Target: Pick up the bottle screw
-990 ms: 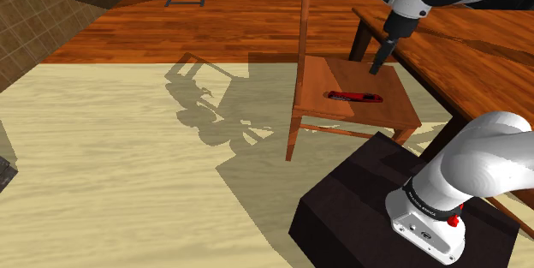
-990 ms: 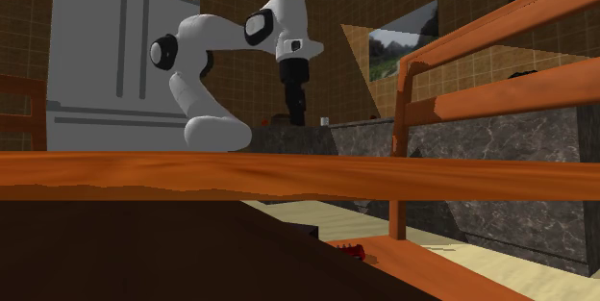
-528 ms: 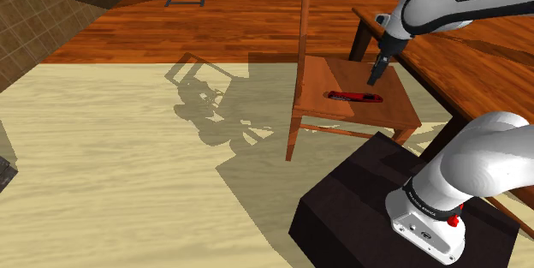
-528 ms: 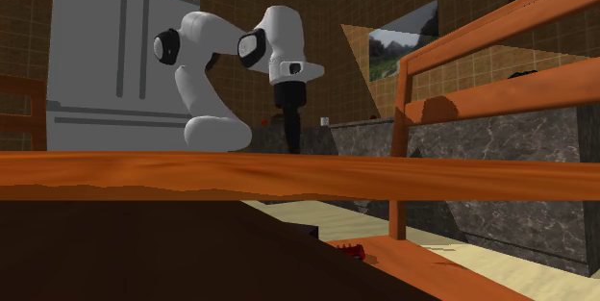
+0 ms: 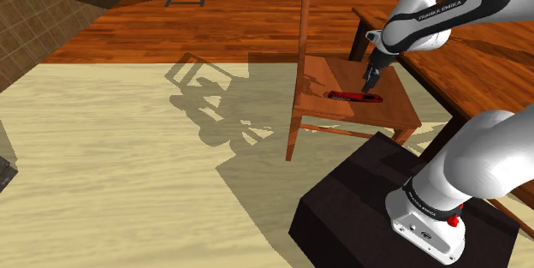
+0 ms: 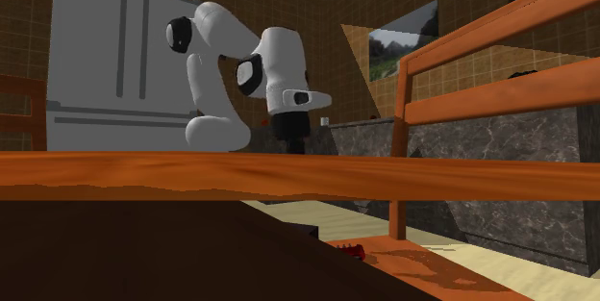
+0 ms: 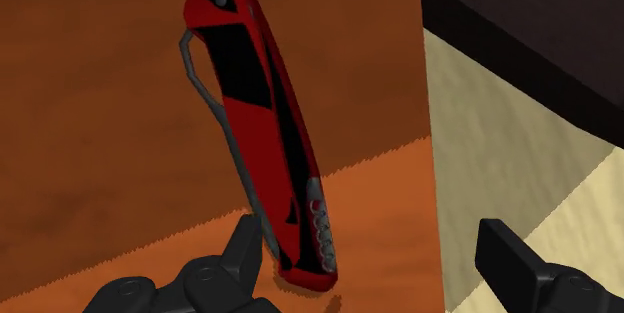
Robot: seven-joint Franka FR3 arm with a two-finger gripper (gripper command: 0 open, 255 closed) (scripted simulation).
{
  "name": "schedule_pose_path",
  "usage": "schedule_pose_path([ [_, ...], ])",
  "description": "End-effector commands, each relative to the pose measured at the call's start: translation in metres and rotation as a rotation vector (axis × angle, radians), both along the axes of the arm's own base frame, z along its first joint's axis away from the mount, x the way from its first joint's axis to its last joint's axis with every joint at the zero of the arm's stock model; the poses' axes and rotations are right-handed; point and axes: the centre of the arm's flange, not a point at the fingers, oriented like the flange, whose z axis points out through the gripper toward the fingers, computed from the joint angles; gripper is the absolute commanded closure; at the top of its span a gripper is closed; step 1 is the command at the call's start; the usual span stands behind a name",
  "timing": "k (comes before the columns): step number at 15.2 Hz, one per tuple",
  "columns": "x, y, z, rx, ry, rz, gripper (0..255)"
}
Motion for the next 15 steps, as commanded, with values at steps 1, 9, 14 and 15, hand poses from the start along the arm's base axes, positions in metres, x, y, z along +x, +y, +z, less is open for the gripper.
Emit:
schedule_pose_path([
  [1,0.010,-0.016,-0.021,-0.012,-0.010,0.038,0],
  [9,0.034,-0.048,-0.080,-0.030,-0.029,0.119,0],
  [14,0.034,-0.048,-0.104,-0.030,-0.029,0.119,0],
  [15,0.034,-0.048,-0.104,-0.030,-0.029,0.119,0],
])
